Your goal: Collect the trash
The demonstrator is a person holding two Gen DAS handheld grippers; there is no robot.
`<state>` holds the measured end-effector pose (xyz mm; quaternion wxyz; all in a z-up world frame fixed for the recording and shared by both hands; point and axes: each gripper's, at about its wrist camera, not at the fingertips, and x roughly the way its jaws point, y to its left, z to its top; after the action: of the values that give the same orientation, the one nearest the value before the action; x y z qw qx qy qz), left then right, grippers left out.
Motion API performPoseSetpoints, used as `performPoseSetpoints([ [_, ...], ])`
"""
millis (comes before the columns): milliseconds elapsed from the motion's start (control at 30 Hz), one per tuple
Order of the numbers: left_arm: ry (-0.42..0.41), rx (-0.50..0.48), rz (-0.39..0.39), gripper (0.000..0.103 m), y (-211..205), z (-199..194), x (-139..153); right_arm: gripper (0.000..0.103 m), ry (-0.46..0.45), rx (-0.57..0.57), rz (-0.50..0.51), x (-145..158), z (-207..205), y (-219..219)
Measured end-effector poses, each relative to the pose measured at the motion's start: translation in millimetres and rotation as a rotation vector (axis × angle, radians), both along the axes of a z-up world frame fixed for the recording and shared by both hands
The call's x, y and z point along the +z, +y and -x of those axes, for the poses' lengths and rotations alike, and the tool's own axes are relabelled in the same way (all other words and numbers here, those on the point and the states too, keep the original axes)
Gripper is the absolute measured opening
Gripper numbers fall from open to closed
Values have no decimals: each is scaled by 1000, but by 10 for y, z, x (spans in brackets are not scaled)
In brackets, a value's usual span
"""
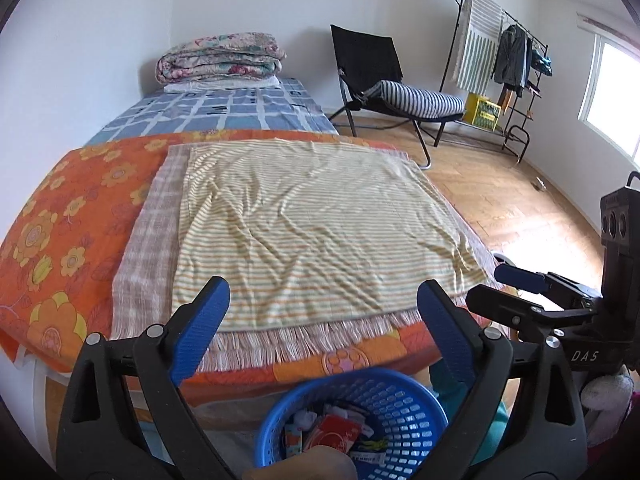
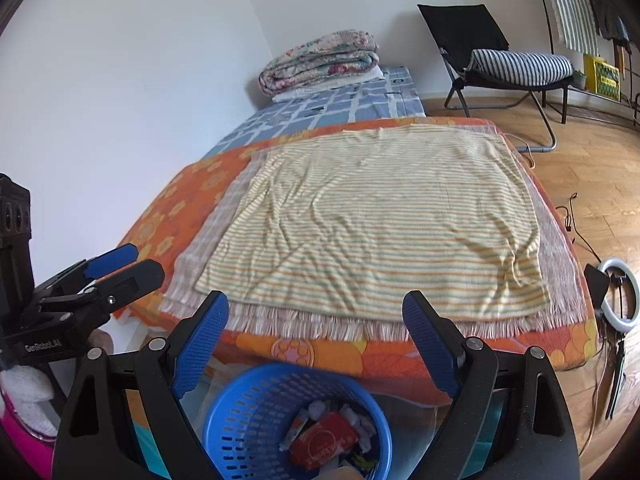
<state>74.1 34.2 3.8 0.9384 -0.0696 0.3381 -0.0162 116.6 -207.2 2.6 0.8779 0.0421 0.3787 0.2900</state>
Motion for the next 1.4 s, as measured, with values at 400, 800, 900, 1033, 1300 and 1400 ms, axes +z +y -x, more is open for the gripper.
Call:
performPoseSetpoints([
  [400,1,78,-5,97,171,-183,-102,89,9,-19,-11,-62,-183,93],
  [800,17,96,-22,101,187,-234,-157,89,24,-31,-10,-107,-233,103],
  [900,33,103,-11,101,194,-236,-179,89,30,-36,-11,-109,-226,99],
  [1033,37,102,-14,101,179,-229,-186,89,34,-33,-3,-109,-217,114],
  [1300,35,104,-26,101,181,-212,-176,89,37,-33,-4,-114,-192,124],
  [1400,37,106,-27,101,185,-206,-172,89,38,-31,-5,-115,-185,132],
])
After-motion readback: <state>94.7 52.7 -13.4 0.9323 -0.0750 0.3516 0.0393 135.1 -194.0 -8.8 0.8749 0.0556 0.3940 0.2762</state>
